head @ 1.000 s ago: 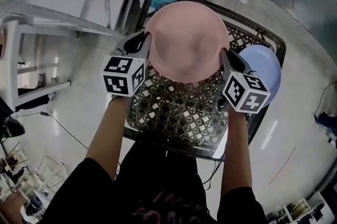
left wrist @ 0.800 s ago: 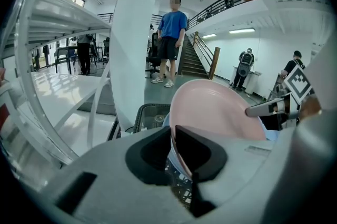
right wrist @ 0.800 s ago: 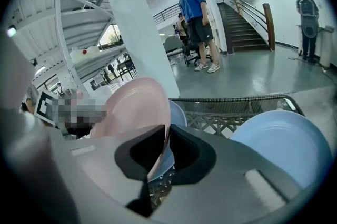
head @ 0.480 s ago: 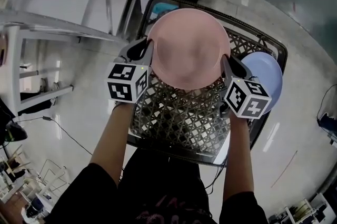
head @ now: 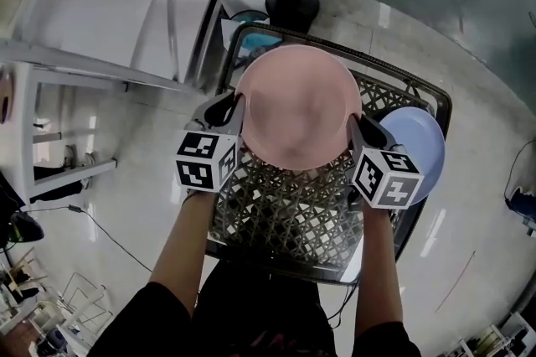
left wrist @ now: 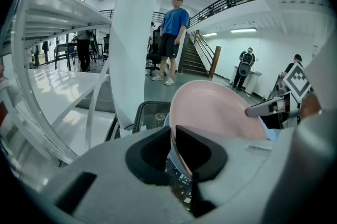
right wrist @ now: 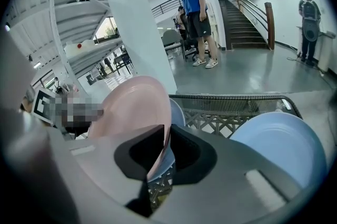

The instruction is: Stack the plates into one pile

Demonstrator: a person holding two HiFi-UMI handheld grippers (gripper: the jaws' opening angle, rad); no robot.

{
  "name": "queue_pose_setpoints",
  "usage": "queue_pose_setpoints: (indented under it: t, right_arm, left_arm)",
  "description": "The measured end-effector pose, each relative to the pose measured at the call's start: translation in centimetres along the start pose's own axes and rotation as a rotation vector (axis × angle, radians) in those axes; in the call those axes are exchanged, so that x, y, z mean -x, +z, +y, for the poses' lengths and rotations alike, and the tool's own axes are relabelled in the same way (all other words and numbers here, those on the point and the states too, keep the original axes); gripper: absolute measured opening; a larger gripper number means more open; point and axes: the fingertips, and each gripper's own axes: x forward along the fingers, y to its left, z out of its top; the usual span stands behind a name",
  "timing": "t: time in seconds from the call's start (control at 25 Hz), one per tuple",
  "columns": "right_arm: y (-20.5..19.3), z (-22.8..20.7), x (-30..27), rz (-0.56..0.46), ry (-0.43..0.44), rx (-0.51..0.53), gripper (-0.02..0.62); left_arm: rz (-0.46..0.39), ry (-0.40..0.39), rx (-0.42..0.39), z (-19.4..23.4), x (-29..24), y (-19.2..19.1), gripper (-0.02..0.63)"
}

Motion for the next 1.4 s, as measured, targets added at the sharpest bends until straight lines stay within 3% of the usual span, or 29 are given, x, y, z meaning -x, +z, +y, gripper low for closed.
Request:
queue_pose_setpoints:
  t: [1.4]
  right_arm:
    - [-1.6,-0.4,-2.4,0.081,-0.013,-0.009,0.153]
  left_arm:
    - [0.055,-0.032,-0.034,0.5,-2.2,-1.5,0.040]
